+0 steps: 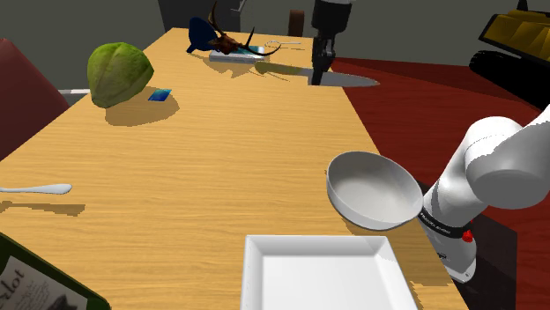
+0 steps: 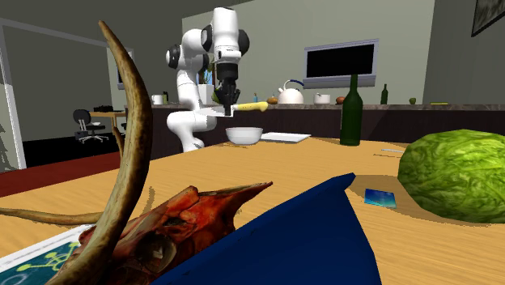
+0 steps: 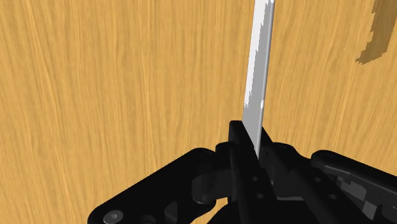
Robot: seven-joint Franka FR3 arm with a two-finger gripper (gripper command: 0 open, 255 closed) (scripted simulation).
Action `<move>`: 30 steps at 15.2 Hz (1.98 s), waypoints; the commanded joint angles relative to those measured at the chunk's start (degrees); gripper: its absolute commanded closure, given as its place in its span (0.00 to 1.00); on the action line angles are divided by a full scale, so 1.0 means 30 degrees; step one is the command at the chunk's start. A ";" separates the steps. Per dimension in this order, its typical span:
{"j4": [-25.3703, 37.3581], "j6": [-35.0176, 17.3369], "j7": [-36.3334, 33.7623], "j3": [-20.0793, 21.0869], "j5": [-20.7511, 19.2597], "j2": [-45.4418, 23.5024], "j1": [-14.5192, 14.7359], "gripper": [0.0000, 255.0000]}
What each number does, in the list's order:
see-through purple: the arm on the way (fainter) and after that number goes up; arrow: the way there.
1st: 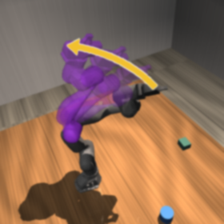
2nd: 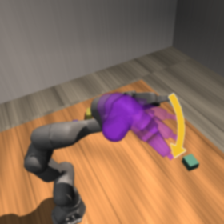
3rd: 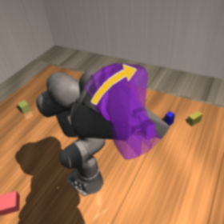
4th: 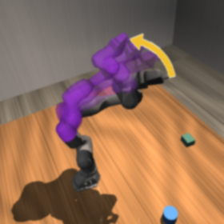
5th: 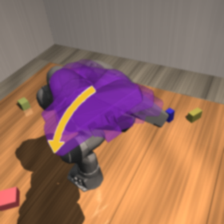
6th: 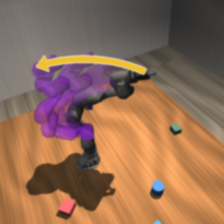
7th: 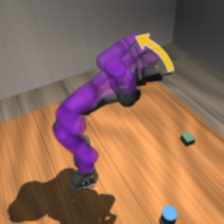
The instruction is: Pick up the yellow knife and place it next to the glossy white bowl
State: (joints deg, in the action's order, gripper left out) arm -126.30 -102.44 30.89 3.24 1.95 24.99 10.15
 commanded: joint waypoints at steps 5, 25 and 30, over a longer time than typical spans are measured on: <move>-0.3563 0.1132 -0.0381 0.0236 0.0356 0.4702 0.0348 1.00; -0.9116 -0.2489 -0.0474 0.0544 0.0734 0.6637 0.0620 1.00; -1.0236 -0.3916 -0.0453 0.0624 0.0815 0.6330 0.0651 1.00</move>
State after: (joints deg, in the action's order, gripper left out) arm -156.32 -113.22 29.55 5.03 4.32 44.23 12.06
